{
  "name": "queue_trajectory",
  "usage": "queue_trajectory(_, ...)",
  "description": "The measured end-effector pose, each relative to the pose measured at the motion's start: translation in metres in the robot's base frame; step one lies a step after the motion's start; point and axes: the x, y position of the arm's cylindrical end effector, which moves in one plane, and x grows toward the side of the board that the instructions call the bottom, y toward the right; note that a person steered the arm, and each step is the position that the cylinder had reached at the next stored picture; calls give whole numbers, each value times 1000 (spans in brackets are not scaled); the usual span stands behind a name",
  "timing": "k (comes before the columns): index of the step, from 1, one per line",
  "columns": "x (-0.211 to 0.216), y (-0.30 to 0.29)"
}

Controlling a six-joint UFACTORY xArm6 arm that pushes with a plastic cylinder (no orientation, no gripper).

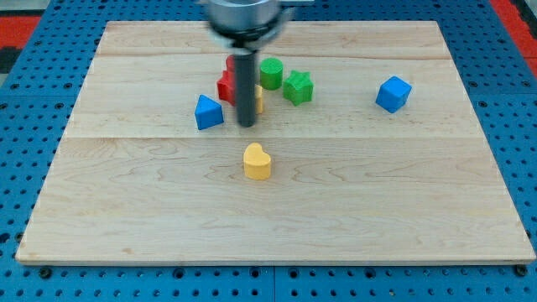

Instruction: Push the blue triangle diagonally to the top right of the yellow heart

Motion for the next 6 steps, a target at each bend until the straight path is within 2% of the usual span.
queue_trajectory(1,2,-85)
queue_trajectory(2,-17,-84)
queue_trajectory(4,-10,14)
queue_trajectory(5,-26,-30)
queue_trajectory(6,-43,-12)
